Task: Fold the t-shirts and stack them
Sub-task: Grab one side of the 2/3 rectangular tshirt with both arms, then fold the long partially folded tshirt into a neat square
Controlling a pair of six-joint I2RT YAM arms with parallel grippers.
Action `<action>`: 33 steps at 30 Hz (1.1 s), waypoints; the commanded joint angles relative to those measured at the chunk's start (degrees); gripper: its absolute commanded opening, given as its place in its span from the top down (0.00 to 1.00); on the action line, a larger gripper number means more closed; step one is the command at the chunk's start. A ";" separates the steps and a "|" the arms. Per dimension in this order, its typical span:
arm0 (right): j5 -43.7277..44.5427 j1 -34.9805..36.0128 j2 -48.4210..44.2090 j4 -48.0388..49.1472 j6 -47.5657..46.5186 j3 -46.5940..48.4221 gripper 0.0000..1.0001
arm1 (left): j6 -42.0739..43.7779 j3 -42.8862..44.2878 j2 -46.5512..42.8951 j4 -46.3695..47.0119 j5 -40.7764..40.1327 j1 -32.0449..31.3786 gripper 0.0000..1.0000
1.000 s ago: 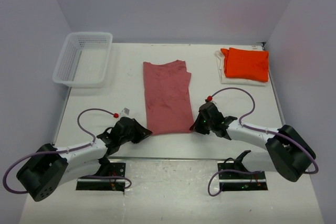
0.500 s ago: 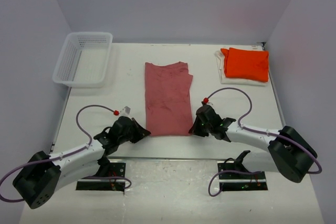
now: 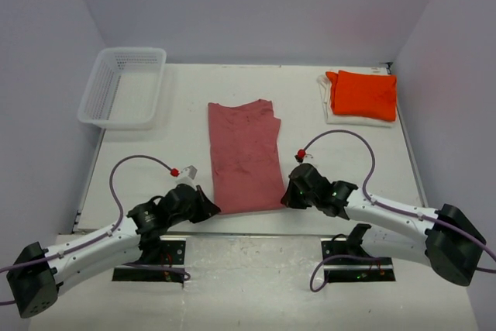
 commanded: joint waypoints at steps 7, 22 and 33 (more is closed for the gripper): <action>9.77 2.74 -1.03 -10.42 -2.89 9.70 1.00 | 7.12 16.94 4.90 -12.29 -14.57 -4.03 1.00; 0.65 -14.47 29.09 -18.15 -22.23 52.13 1.00 | 30.59 53.19 38.04 -11.27 -7.38 20.65 1.00; -9.91 -25.11 54.16 -19.92 -29.97 74.56 1.00 | 38.84 66.81 64.58 -1.15 -0.36 30.67 1.00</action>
